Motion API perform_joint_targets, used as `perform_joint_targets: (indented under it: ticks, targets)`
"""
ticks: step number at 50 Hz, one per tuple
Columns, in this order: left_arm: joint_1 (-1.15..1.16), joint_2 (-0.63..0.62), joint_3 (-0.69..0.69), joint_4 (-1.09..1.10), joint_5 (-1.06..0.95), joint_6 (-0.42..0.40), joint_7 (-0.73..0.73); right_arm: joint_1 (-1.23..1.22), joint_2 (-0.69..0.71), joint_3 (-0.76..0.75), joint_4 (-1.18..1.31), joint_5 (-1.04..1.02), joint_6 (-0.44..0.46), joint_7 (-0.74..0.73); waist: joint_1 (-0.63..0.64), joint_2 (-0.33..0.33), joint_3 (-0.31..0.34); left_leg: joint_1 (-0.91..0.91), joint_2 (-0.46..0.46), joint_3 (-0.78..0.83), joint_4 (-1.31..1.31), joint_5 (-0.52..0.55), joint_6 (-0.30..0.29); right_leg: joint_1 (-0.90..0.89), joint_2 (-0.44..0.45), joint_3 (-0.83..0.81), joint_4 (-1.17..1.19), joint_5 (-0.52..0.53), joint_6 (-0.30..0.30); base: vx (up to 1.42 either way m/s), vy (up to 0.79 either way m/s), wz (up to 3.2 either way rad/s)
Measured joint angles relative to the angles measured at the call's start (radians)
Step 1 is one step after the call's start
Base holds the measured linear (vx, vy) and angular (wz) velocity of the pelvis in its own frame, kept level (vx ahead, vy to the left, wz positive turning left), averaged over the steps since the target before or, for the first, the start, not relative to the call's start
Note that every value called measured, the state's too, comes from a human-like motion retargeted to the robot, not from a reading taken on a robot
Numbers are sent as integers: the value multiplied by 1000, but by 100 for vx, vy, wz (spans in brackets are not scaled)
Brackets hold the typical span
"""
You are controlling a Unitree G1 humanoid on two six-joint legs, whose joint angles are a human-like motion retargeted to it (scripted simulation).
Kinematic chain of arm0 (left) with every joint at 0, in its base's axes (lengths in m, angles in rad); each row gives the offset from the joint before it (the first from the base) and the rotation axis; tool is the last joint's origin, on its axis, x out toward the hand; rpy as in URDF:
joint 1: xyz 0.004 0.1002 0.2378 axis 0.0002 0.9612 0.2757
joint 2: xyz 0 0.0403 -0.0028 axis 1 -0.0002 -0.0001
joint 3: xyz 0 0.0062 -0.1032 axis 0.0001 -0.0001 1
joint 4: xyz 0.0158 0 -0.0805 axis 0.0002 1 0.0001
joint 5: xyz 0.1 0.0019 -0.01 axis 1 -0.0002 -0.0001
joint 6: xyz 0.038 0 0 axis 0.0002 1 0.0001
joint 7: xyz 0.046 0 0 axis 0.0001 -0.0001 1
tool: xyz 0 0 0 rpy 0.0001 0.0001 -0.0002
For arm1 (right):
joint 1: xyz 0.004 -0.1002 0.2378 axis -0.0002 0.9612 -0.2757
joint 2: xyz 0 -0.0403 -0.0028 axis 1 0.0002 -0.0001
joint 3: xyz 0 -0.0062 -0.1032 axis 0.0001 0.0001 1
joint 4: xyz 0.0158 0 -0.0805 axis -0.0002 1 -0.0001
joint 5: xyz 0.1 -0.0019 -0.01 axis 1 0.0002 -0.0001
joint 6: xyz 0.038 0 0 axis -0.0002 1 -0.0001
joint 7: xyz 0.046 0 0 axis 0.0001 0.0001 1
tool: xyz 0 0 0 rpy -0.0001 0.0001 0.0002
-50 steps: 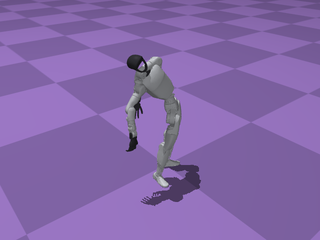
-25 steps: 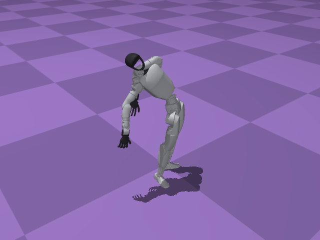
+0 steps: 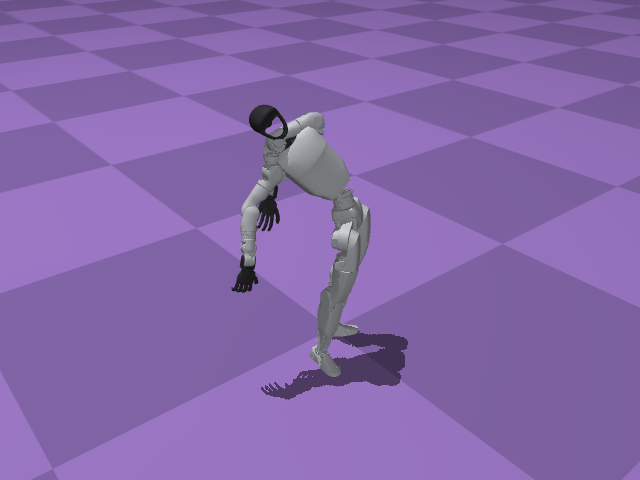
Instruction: Upper body actions
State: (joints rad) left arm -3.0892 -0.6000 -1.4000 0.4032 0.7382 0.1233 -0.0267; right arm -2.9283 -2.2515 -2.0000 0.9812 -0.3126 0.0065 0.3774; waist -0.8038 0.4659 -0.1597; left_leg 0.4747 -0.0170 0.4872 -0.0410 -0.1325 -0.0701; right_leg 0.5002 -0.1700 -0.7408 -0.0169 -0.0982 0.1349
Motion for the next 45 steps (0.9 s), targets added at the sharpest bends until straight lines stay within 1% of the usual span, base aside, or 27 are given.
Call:
perform_joint_targets:
  ticks: [9,19,27,45]
  targets:
    - [0,0,0,5,26,1,-6,-5,0,0,8,19,1,-1,-5,-1,-13,-8,2,-6,-2,2,-3,-10,0,-3,1,0,-1,0,0,0]
    - [0,0,0,12,-14,0,-12,-7,0,0,2,22,-4,14,-14,-1,-4,-19,8,-23,-2,9,-8,-11,-3,-17,-1,2,4,0,0,0]
    - [0,0,0,12,-1,1,-6,7,0,0,-12,-25,-11,9,-6,-1,-6,-26,9,-21,2,13,-8,-13,-7,-14,-4,6,5,0,0,0]
    - [0,0,0,12,3,5,-10,12,0,0,-33,-25,-12,13,-10,0,-4,-21,10,-10,-1,11,-7,-14,-1,-3,-5,6,2,0,0,0]
